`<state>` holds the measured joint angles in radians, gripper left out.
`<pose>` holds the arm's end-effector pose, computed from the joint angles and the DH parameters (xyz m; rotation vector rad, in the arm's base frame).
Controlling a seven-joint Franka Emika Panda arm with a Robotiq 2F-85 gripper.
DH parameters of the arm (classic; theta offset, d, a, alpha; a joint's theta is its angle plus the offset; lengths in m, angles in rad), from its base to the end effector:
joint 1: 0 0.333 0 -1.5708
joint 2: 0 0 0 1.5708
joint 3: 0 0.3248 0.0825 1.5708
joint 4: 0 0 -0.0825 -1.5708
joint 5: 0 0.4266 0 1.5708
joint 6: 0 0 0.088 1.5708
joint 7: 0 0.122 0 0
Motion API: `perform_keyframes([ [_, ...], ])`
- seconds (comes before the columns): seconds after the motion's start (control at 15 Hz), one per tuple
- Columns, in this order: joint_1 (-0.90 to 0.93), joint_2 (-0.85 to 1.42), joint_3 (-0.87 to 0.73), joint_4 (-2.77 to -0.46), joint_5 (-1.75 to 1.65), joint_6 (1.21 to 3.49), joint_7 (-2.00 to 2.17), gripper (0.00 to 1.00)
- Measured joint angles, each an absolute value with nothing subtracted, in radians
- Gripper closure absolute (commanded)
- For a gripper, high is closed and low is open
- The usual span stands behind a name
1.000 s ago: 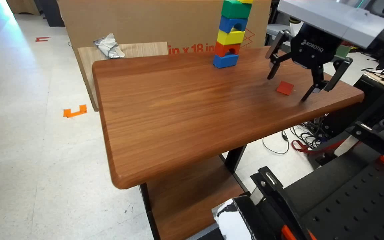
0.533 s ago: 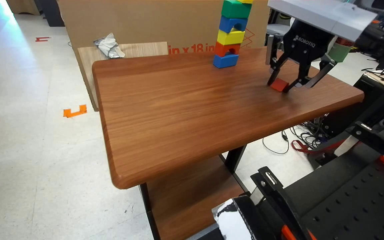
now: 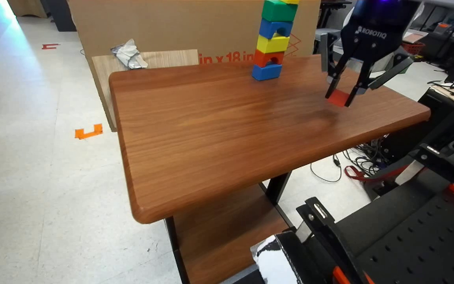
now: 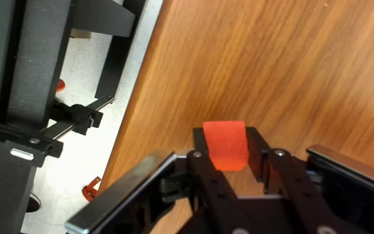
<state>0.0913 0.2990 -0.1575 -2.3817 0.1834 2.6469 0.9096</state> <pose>0.5207 -0.0429 0.1508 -2.6305 1.6718 0.0623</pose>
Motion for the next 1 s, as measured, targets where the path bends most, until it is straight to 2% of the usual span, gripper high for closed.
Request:
perform_keyframes([
  [0.27, 0.08, 0.151, -0.158, -2.396, 0.087, 2.563, 0.908, 0.92],
  [0.6, 0.047, -0.007, -0.149, -2.397, -0.098, 2.673, 0.935, 0.92],
  [1.0, 0.029, -0.038, -0.083, -2.356, -0.089, 2.779, 0.897, 0.92],
])
